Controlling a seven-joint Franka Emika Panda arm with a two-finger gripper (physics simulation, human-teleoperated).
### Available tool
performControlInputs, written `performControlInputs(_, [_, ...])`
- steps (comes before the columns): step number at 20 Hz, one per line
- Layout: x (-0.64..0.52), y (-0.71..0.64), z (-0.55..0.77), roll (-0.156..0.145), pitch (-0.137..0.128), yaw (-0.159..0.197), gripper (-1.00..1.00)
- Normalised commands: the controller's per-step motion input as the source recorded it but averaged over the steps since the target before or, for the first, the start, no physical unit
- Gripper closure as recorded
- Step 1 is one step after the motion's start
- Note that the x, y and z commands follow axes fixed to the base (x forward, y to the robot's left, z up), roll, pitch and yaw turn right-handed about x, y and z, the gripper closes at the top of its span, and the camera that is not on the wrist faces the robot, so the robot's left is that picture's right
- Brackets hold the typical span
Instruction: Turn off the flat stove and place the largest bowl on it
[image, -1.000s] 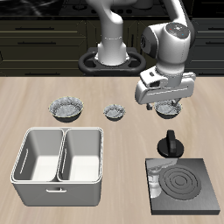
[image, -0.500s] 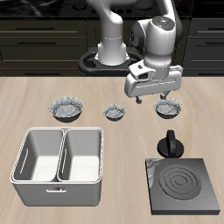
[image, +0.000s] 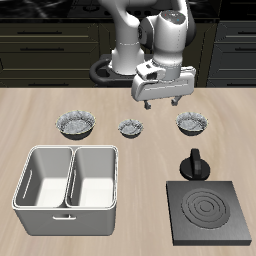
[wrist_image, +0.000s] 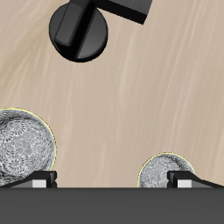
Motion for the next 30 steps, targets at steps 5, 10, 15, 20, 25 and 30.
performControlInputs(5, [-0.2,-0.36,0.06,-0.027,-0.038,0.011,-1.0])
performControlInputs(10, [-0.15,-0.48,-0.02,-0.034,-0.012,-0.014,-1.0])
performControlInputs(15, [-0.09,-0.47,-0.07,-0.032,-0.005,0.001,-1.0])
performControlInputs(20, [-0.08,-0.47,0.01,-0.043,-0.006,-0.038,-1.0])
performControlInputs(25, [-0.1,-0.35,0.05,-0.022,-0.022,-0.06,-1.0])
performControlInputs(30, [-0.08,-0.18,0.05,0.025,-0.014,-0.028,-1.0])
